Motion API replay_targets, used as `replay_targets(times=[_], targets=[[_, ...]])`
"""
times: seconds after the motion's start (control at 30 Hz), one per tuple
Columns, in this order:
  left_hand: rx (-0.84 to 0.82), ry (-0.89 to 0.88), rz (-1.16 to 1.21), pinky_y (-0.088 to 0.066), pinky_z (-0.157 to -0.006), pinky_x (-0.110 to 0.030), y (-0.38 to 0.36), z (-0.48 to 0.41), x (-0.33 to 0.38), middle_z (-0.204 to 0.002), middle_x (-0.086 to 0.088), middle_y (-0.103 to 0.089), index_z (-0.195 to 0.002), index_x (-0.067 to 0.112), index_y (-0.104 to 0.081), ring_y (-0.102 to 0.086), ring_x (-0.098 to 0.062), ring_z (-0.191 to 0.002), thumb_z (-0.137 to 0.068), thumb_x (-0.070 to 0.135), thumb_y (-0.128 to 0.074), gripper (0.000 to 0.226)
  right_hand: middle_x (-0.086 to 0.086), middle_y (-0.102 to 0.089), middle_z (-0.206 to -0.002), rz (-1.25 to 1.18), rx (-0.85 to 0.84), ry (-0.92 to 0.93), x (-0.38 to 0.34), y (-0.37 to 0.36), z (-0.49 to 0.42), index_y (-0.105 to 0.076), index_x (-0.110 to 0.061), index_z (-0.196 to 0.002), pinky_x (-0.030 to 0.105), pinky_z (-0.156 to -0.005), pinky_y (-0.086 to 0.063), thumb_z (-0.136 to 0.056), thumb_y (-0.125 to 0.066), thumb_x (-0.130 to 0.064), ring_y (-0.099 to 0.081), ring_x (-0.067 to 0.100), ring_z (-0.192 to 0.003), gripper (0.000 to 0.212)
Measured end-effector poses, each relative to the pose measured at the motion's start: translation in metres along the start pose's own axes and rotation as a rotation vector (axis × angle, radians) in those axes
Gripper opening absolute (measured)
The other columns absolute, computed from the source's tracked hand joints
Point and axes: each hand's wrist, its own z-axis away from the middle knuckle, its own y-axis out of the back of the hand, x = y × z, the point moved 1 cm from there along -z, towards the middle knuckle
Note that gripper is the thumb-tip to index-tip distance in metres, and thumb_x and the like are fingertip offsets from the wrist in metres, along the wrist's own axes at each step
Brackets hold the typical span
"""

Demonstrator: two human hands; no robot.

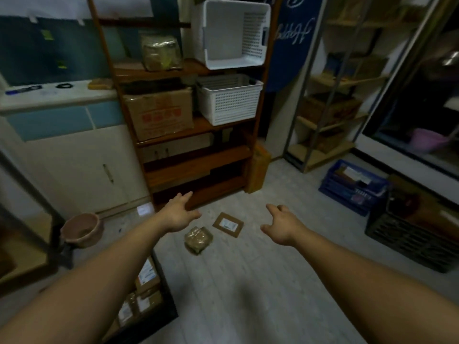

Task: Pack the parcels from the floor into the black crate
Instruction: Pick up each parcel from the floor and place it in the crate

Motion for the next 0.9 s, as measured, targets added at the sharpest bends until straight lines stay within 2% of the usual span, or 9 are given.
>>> replay_targets(times=[0.17,0.37,0.5,0.6,0.7,0.8,0.9], targets=[[-0.061,0.023,-0.021,-0.015,-0.117,-0.046,-0.039,-0.029,0.035,-0.159,-0.006,-0.001,-0.149,0.030,-0.009,-0.006,-0.030,-0.145,-0.090,0.046,-0.053,0.076,0.010,-0.009,-0.157,-0.006,-0.065,-0.058,0.068,0.031,-0.035,-0.011,-0.025,-0.152,0.040,-0.108,-0.035,-0.091,-0.054,-0.045,-0.031,0.033,-0.136,0.077],[-0.061,0.104,-0.024,-0.012,-0.117,-0.046,-0.047,-0.089,0.041,-0.159,-0.009,0.000,-0.150,0.024,-0.008,-0.004,-0.029,-0.145,-0.091,0.045,-0.053,0.077,0.011,-0.012,-0.156,-0.010,-0.116,-0.001,0.079,0.041,-0.111,-0.012,-0.023,-0.152,0.039,-0.108,-0.034,-0.092,-0.052,-0.045,-0.031,0.033,-0.136,0.076],[-0.093,0.148,0.007,-0.013,-0.117,-0.044,-0.047,-0.166,0.037,-0.159,-0.008,0.000,-0.150,0.024,-0.007,-0.006,-0.030,-0.145,-0.092,0.043,-0.052,0.076,0.011,-0.008,-0.158,0.009,-0.173,0.029,0.071,0.032,-0.181,-0.011,-0.022,-0.152,0.039,-0.112,-0.029,-0.093,-0.051,-0.044,-0.025,0.032,-0.140,0.075],[-0.084,0.156,0.035,-0.015,-0.115,-0.041,-0.049,-0.241,0.039,-0.159,-0.006,-0.008,-0.150,0.019,-0.012,-0.010,-0.027,-0.145,-0.093,0.038,-0.053,0.073,0.010,-0.008,-0.158,0.005,-0.203,-0.003,0.071,0.029,-0.243,-0.011,-0.022,-0.152,0.041,-0.112,-0.029,-0.093,-0.051,-0.045,-0.024,0.033,-0.140,0.074],[-0.114,0.179,0.009,-0.019,-0.116,-0.041,-0.056,-0.304,0.036,-0.157,-0.008,-0.014,-0.149,0.018,-0.015,-0.016,-0.027,-0.143,-0.093,0.036,-0.054,0.070,0.011,-0.009,-0.158,-0.011,-0.252,-0.028,0.079,0.027,-0.300,-0.009,-0.022,-0.152,0.036,-0.111,-0.028,-0.093,-0.050,-0.045,-0.025,0.031,-0.140,0.076],[-0.169,0.224,-0.028,-0.014,-0.115,-0.039,-0.065,-0.357,0.027,-0.158,-0.009,-0.011,-0.150,0.019,-0.013,-0.012,-0.027,-0.144,-0.092,0.038,-0.054,0.073,0.010,-0.012,-0.157,-0.030,-0.305,-0.045,0.092,0.019,-0.354,-0.008,-0.023,-0.152,0.032,-0.109,-0.028,-0.094,-0.049,-0.045,-0.028,0.028,-0.138,0.074],[-0.194,0.257,-0.058,-0.010,-0.115,-0.033,-0.083,-0.404,0.011,-0.157,-0.009,-0.012,-0.149,0.016,-0.012,-0.010,-0.025,-0.144,-0.094,0.041,-0.050,0.072,0.009,-0.016,-0.156,-0.029,-0.382,-0.063,0.106,-0.005,-0.409,-0.010,-0.024,-0.152,0.034,-0.110,-0.032,-0.094,-0.051,-0.042,-0.032,0.028,-0.136,0.073]])
